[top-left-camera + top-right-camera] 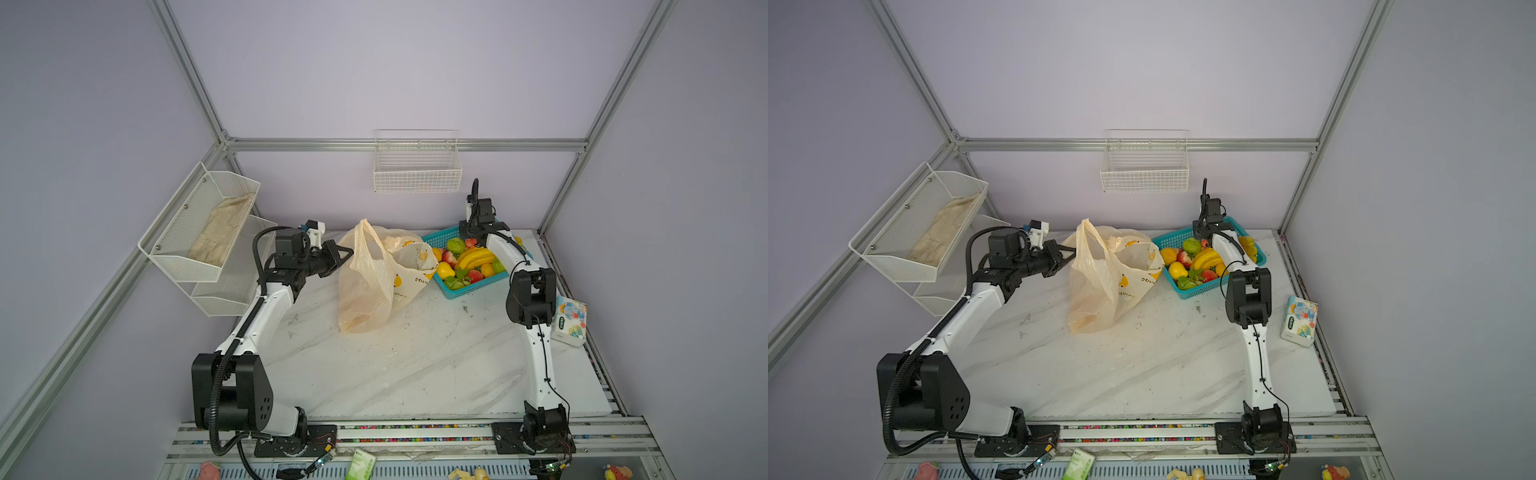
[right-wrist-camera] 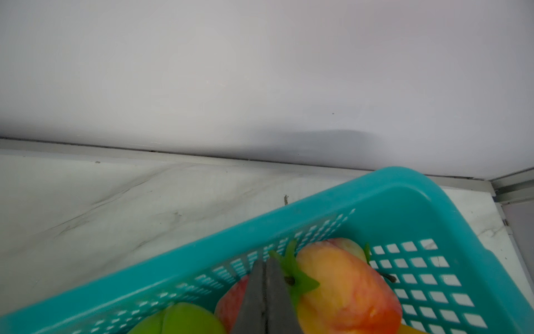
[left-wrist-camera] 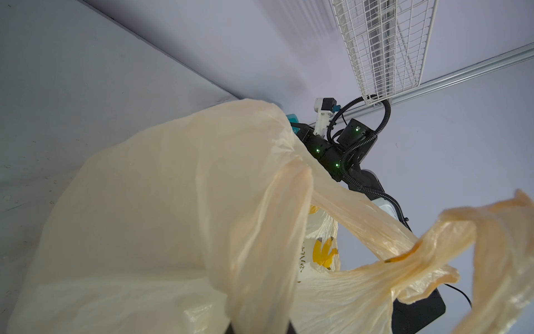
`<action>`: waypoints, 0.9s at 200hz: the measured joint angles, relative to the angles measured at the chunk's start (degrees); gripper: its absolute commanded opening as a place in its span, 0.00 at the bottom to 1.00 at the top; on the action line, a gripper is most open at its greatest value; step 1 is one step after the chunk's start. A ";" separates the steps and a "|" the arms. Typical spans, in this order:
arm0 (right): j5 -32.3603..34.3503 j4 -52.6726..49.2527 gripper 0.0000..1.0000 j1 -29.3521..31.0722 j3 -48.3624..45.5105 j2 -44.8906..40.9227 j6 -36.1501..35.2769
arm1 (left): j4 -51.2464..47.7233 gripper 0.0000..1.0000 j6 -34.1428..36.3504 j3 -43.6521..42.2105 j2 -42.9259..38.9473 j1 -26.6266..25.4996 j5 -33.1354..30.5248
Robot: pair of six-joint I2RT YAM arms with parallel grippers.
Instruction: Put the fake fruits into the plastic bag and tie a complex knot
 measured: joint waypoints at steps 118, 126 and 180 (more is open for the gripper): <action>-14.01 19.06 0.00 3.54 -50.38 -51.19 12.39 | 0.02 0.00 -0.02 0.00 0.00 0.00 0.22; -15.10 20.09 0.00 5.29 -52.61 -53.99 12.68 | 0.04 0.00 0.00 0.00 0.00 0.00 0.26; -21.92 25.11 0.00 15.13 -57.66 -59.98 13.79 | 0.04 0.00 -0.02 0.00 0.00 0.00 0.26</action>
